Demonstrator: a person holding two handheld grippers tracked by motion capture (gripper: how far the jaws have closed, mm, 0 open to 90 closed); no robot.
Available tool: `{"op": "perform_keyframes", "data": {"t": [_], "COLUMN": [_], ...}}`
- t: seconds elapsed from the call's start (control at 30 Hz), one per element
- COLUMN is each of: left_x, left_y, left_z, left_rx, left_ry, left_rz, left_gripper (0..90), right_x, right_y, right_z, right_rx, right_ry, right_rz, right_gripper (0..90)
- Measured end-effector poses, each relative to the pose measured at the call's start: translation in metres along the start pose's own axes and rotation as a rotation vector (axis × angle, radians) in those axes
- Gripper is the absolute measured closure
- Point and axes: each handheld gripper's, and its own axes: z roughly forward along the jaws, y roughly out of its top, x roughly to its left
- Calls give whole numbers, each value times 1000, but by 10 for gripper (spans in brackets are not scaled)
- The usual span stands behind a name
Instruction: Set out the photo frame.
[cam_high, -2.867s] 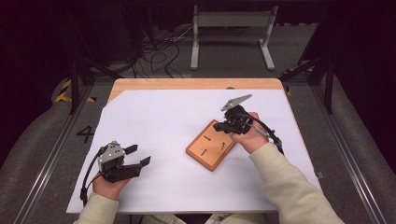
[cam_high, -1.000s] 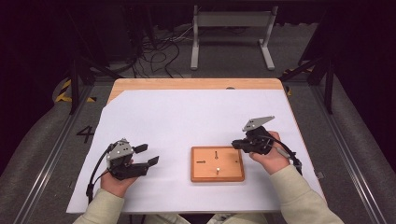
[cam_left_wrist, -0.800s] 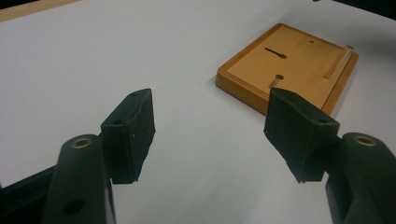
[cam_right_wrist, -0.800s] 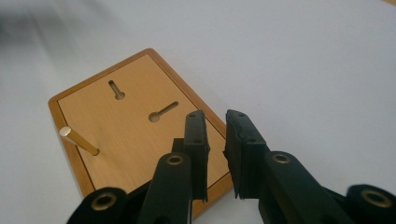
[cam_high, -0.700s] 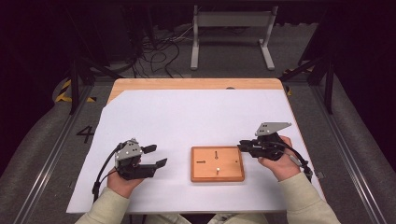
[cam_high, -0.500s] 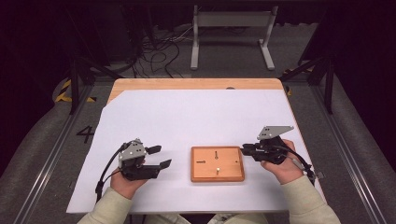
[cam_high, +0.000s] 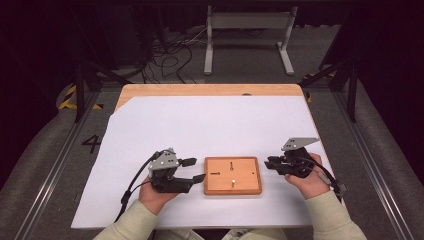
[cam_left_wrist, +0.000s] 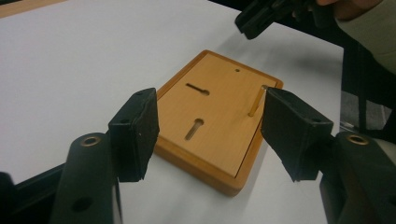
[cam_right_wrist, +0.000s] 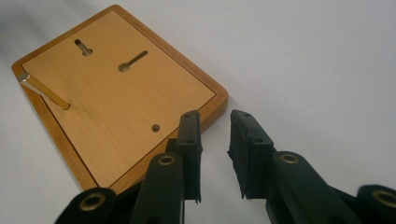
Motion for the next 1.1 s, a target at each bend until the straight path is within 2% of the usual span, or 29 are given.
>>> {"op": "perform_keyframes", "data": {"t": [0.17,0.3,0.43,0.5,0.57,0.7,0.77,0.87,1.03,1.1], "left_x": [-8,-11,-19,-21,-21,-22,-24,-27,-26,-27], "left_y": [10,12,13,12,12,10,8,6,5,6], "left_z": [29,46,63,70,76,86,92,97,102,102], "left_rx": [40,58,86,104,122,142,156,175,186,188], "left_ry": [-66,-112,-140,-141,-152,-134,-116,-115,-140,-130], "left_rz": [28,31,76,87,78,71,83,95,71,84], "left_gripper": [418,417,432,453,468,498,513,601,804,813], "right_x": [-2,-2,-3,-3,-3,-3,-3,-4,-4,-4], "right_y": [-2,-2,-3,-4,-5,-6,-7,-7,-8,-8], "right_z": [4,1,-1,-2,-3,-4,-5,-5,-4,-4], "right_rx": [8,-3,-17,-24,-27,-35,-37,-40,-55,-57], "right_ry": [5,12,19,26,28,28,29,28,44,47], "right_rz": [19,23,32,34,35,39,41,42,38,35], "right_gripper": [762,763,764,764,763,762,762,758,754,751]}}
